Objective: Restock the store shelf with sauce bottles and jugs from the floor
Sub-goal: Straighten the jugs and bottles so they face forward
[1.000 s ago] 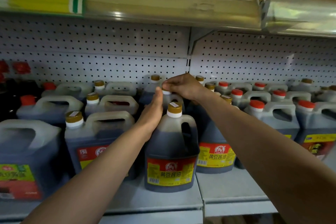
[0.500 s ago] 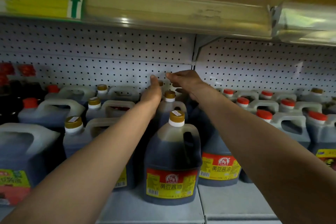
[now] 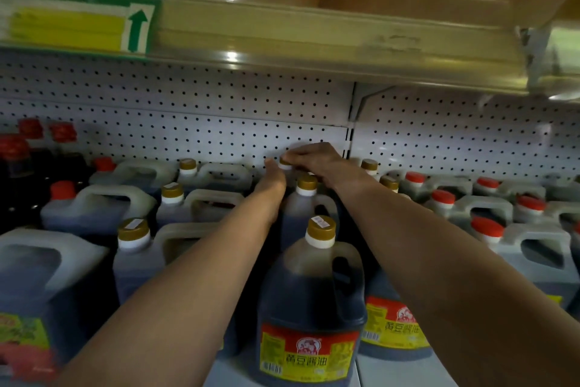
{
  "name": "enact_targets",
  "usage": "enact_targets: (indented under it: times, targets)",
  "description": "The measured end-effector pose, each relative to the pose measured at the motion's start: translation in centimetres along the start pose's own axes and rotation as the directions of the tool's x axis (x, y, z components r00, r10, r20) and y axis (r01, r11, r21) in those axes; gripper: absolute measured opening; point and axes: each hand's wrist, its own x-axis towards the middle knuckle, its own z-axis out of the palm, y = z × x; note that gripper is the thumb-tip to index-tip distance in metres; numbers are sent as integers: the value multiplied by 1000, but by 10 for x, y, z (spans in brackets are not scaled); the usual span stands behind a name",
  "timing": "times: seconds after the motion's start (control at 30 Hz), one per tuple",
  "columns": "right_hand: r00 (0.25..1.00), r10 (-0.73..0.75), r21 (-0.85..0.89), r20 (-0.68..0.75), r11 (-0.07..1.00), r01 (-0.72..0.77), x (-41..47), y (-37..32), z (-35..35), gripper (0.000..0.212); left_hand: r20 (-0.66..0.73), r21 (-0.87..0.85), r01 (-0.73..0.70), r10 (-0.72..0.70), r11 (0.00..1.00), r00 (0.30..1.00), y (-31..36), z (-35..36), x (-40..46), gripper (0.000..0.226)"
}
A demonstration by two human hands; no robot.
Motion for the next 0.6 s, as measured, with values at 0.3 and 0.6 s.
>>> enact_targets:
  times: [0.3, 0.6]
  targets:
    - [999, -39, -218, 17, 975, 42, 2, -5, -21, 21, 49, 30, -20, 19, 999, 999, 1, -1, 5, 77]
    - [999, -42, -200, -18, 979, 37, -1, 3, -26, 22, 89, 35, -8, 5, 999, 996, 0, 0, -1, 77]
